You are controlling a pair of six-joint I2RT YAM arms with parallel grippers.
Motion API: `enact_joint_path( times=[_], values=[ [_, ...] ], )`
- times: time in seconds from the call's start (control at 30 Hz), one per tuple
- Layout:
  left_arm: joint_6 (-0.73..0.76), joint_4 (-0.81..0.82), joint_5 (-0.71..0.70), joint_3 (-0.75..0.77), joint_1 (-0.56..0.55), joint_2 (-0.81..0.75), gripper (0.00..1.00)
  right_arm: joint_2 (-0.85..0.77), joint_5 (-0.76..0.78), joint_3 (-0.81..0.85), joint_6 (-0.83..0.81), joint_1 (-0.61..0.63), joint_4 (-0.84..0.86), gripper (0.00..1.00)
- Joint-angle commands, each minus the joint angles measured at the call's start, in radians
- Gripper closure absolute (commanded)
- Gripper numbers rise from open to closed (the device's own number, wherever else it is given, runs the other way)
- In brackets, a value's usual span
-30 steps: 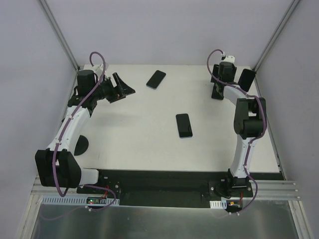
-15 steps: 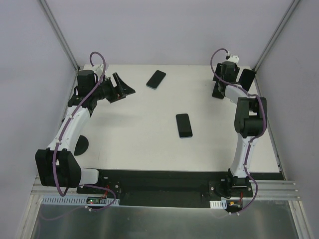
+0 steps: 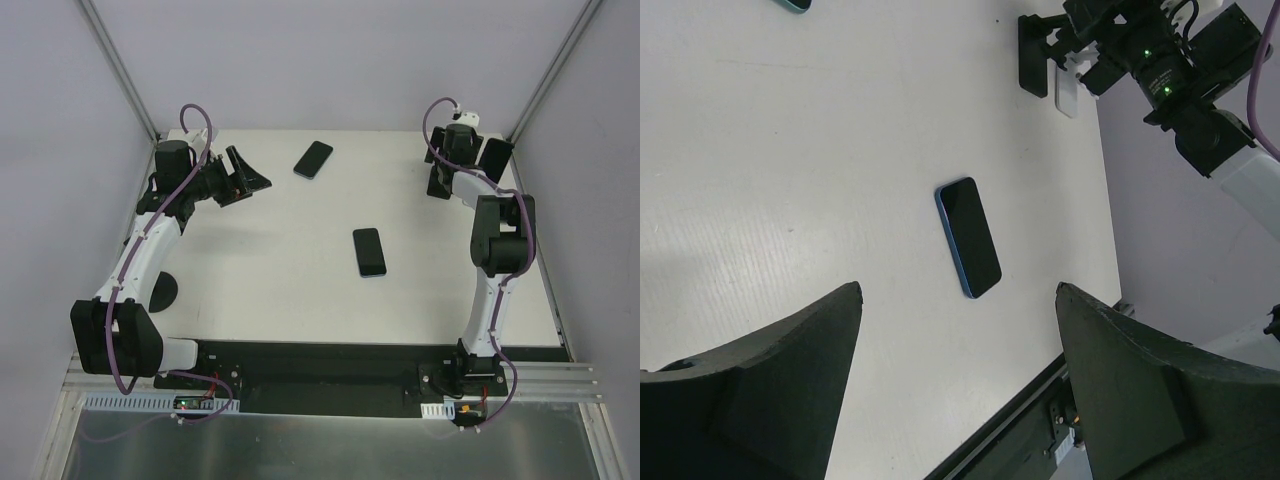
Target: Place the phone on the phone stand
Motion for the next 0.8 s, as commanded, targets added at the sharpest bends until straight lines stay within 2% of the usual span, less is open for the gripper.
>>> enact_joint_path(
  times=[0.0,0.07,0.1,0.43,0.5,0.53,0.6,0.63,0.7,0.73,0.77],
  values=[
    [0.019,0.034,0.020,0.003,-0.006,-0.011,0.23,-0.078,-0.018,-0.015,-0.009,-0.002,0.013,0.08],
    [0.019,0.034,0.020,0.003,-0.004,-0.008,0.23,-0.092,-0.020,-0.022,-0.019,0.000,0.010,0.01],
    [0.019,0.034,0.022,0.003,-0.004,-0.007,0.23,-0.109,-0.018,-0.025,-0.020,0.003,0.005,0.03],
    [0.025,0.034,0.015,0.003,-0.004,-0.025,0.23,-0.351,0.103,-0.151,-0.036,0.043,-0.019,0.04],
    [0.027,0.032,0.018,0.003,-0.004,-0.030,0.23,-0.388,0.088,-0.137,-0.019,0.056,-0.067,0.04],
    [0.027,0.035,0.017,0.005,-0.004,-0.031,0.22,-0.390,0.032,-0.115,-0.013,0.060,-0.096,0.04],
    [0.030,0.034,0.022,0.005,-0.004,-0.030,0.22,-0.367,-0.030,-0.044,0.016,0.073,-0.246,0.04],
    [0.029,0.032,0.020,0.005,-0.004,-0.027,0.21,-0.353,-0.093,0.043,0.026,0.078,-0.316,0.04],
    [0.024,0.035,0.017,0.002,-0.004,-0.024,0.21,-0.294,-0.176,0.144,0.049,0.093,-0.566,0.04],
    [0.022,0.034,0.018,0.000,-0.004,-0.022,0.21,-0.265,-0.270,0.277,0.044,0.098,-0.659,0.04],
    [0.022,0.034,0.022,0.001,-0.004,-0.019,0.21,-0.202,-0.312,0.336,0.035,0.105,-0.837,0.04]
  ],
)
